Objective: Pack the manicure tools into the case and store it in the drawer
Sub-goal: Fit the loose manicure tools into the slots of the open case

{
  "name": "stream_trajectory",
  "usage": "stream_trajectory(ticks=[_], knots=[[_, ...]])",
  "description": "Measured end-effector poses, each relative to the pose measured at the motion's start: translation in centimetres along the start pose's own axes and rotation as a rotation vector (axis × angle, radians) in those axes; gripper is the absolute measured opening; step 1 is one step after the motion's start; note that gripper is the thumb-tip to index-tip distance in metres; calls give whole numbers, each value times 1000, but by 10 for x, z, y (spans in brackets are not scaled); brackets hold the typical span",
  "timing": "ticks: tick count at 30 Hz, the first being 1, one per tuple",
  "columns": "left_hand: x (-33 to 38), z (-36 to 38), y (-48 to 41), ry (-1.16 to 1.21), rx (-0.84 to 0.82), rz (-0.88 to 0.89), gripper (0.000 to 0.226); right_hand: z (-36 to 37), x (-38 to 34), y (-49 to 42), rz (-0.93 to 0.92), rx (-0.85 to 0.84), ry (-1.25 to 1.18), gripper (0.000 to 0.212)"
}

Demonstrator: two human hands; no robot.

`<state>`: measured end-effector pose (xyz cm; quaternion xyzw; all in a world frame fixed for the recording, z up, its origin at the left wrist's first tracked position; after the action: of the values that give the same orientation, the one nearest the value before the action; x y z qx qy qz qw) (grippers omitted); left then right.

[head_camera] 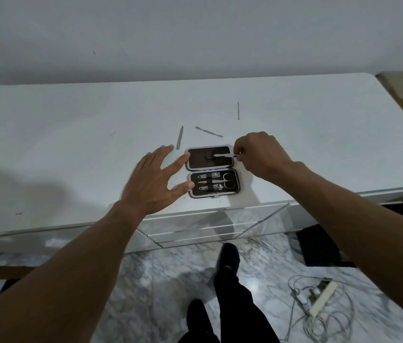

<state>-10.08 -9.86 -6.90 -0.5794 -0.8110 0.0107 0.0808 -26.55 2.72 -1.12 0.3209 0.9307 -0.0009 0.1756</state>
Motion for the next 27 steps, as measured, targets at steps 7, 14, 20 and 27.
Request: stream_trajectory(ticks=[7,14,20,27], knots=[[-1,1,0,1,1,-17,71,2,6,1,4,1,0,16],[0,-3,0,-6,13,-24,70,6,2,-2,-52,-36,-58,20],[-1,-4,-2,-10,23,-23,69,6,-7,-13,-103,-32,-42,27],[-1,-3,-1,-9,20,-27,70,1,-10,-6,-161,-24,54,26]])
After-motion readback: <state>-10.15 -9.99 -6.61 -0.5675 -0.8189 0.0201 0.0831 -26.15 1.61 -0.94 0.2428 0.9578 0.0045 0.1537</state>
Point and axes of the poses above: each hand's wrist, its own y-axis away from the middle knuckle, its own z-axis out of the palm, x = y × z, the point moved 10 cm from there along -y, towards the middle knuckle, and after that the axes turned 8 degrees about -y, right-handed, at the moved point
